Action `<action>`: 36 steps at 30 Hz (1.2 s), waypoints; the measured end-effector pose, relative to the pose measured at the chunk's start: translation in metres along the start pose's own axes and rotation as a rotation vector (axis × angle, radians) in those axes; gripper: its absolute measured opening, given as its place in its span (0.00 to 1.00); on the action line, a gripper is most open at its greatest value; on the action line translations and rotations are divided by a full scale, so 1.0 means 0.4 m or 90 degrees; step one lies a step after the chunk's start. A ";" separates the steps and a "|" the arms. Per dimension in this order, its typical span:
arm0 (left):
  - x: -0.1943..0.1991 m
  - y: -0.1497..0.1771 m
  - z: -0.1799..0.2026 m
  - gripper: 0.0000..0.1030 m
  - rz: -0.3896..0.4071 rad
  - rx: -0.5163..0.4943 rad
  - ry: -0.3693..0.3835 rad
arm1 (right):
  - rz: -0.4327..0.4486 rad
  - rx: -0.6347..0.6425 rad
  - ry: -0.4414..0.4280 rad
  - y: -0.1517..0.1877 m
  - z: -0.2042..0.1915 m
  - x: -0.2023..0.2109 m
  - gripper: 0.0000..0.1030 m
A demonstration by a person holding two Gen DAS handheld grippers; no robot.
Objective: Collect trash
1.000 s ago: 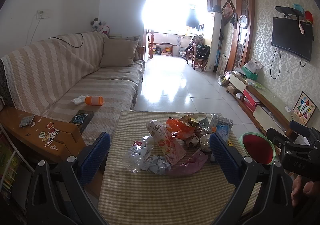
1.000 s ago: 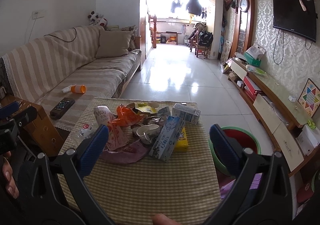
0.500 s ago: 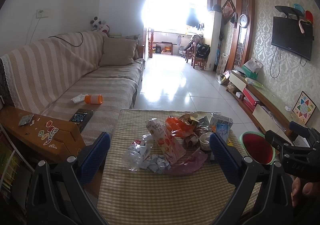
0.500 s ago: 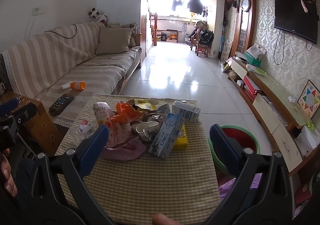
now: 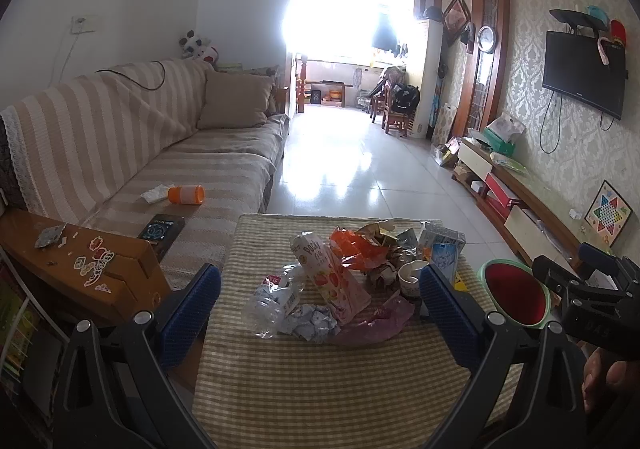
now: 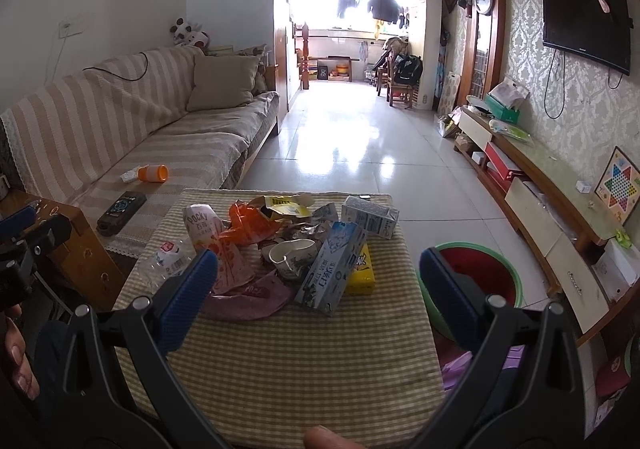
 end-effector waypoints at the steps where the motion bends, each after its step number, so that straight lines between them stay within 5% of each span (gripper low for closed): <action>1: -0.003 -0.001 -0.001 0.92 -0.001 0.000 0.001 | -0.002 -0.007 -0.005 0.000 0.004 -0.001 0.97; 14: -0.075 0.040 -0.029 0.92 -0.057 -0.007 -0.002 | -0.068 -0.048 -0.040 0.051 0.026 -0.092 0.97; 25: -0.324 0.082 -0.141 0.92 -0.191 -0.020 0.004 | -0.172 -0.100 -0.081 0.088 0.079 -0.289 0.97; 36: -0.581 0.145 -0.195 0.92 -0.331 -0.037 0.006 | -0.262 -0.111 -0.050 0.119 0.106 -0.529 0.97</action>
Point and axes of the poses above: each gripper's, at about its wrist camera, not at the fingertips, and x roughly against the way its jaws point, z to its right, y to its underside, the point moved 6 cm from there along -x, roughly the way its jaws point, and after that the axes turned 4 degrees about -z, right-handed, at the moved point
